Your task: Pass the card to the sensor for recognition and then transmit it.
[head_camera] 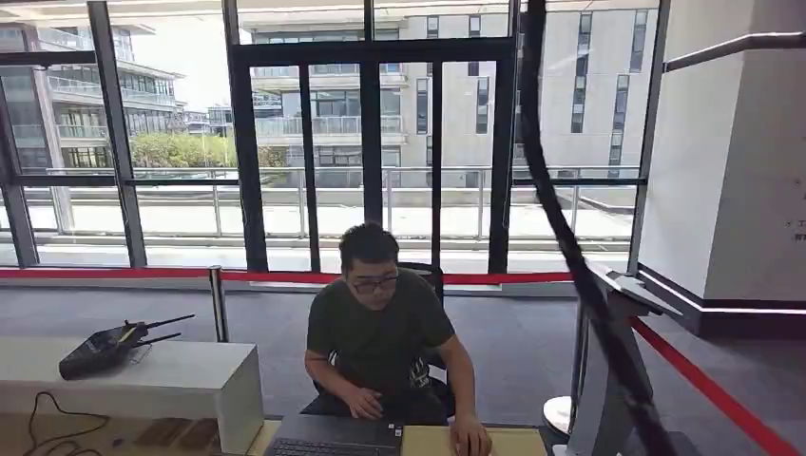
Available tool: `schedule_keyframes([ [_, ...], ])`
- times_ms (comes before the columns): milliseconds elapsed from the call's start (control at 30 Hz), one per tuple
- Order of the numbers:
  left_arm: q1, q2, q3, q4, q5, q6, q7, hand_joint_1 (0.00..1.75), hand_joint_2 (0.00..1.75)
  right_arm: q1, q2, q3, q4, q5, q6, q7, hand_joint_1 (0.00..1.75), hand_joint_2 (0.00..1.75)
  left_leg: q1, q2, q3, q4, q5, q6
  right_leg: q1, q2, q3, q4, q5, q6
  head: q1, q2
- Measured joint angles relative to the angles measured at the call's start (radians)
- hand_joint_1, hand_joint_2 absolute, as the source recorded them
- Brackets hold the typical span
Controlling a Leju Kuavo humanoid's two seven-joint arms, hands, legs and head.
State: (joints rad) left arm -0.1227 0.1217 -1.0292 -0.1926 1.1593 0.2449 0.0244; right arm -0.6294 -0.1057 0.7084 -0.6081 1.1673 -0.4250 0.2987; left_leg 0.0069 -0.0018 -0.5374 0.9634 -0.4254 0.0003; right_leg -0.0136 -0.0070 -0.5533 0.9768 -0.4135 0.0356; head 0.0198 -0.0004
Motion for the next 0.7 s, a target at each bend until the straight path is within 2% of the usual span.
schedule_keyframes([
  [233,0.0,0.0,-0.009,-0.002,0.0,0.0,0.0,0.0,0.0,-0.005,0.001,0.0,0.014,0.001,-0.001,-0.003,0.0,1.75,0.0,0.0,0.0,0.0,0.0,0.0,0.0,0.0,0.0,0.0,0.0,0.0,0.0,0.0],
  [267,0.0,0.0,-0.01,-0.002,0.0,0.0,0.0,0.0,0.0,-0.005,0.002,0.0,0.016,0.005,-0.003,-0.003,0.0,0.0,0.0,0.0,0.0,0.0,0.0,0.0,0.0,0.0,0.0,0.0,0.0,0.0,0.0,0.0],
  [300,0.0,0.0,-0.01,-0.003,0.0,0.0,0.002,0.0,0.0,-0.005,0.002,0.0,0.017,0.007,-0.006,-0.003,0.0,1.75,0.0,0.0,0.0,0.0,0.0,0.0,0.0,0.0,0.0,0.0,0.0,0.0,0.0,0.0],
  [700,0.0,0.002,-0.018,-0.004,-0.001,-0.006,0.003,0.0,0.0,-0.022,-0.004,-0.001,0.024,0.016,0.011,0.016,0.0,1.75,0.0,0.0,0.0,0.0,0.0,0.0,0.0,0.0,0.0,0.0,0.0,0.0,0.0,0.0],
])
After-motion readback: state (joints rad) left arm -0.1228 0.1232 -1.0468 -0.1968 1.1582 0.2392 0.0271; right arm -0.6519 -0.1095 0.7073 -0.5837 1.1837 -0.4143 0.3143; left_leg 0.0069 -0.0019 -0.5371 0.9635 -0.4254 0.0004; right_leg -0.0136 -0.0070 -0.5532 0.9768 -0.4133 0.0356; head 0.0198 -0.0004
